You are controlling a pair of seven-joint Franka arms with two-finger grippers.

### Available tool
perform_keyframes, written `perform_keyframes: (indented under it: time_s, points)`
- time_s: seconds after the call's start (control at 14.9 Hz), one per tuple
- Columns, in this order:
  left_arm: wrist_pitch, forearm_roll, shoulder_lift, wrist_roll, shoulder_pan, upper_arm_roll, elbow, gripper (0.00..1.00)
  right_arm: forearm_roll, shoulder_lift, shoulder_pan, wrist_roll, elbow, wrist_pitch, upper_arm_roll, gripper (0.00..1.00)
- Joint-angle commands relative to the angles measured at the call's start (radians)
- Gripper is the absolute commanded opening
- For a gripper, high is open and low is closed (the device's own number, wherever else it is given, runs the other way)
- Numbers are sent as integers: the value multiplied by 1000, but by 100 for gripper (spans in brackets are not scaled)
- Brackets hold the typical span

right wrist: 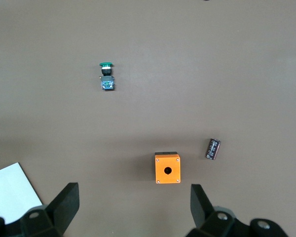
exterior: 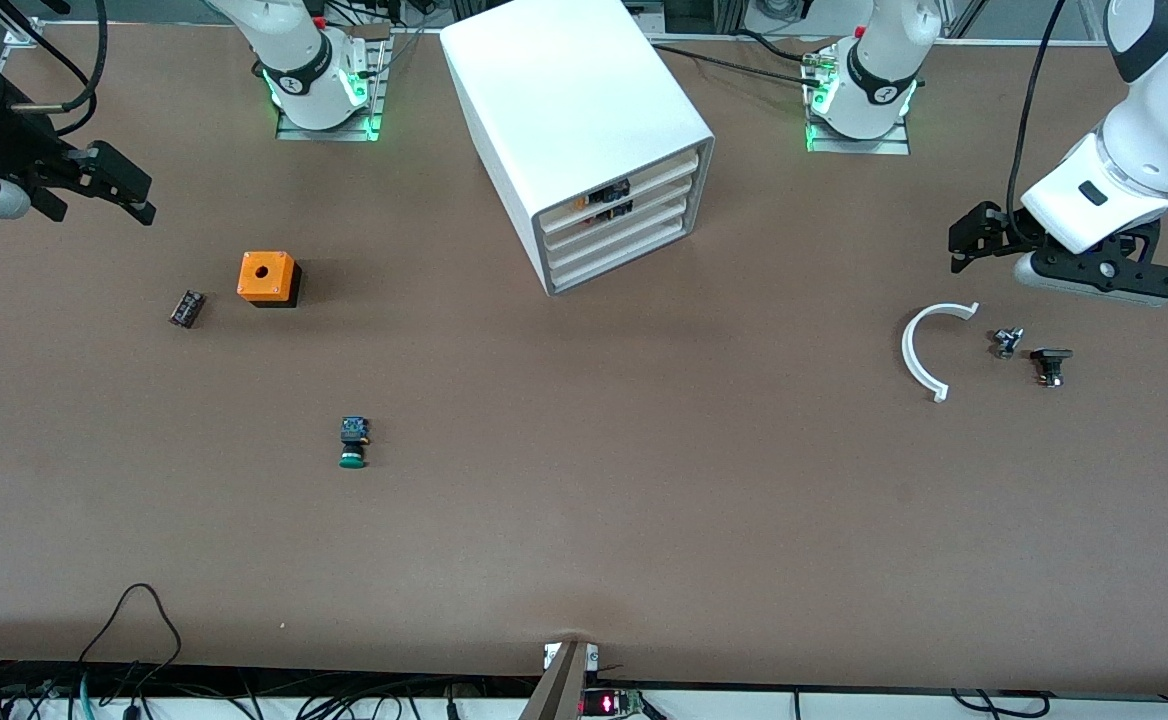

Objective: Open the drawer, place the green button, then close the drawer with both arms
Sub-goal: 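Move the right gripper toward the green button while the left gripper approaches the cabinet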

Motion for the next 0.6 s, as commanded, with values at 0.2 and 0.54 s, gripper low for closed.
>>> perform_keyframes:
  time_s: [0.2,0.54]
  points:
    - [-25,21,-5,-9,-1,-5,16,100,13,-13,-10,-20,11,-43,6,100]
    - [-60,3,1,1,-3,-8,16,100,15,25,-10,-25,-6,-43,9,100]
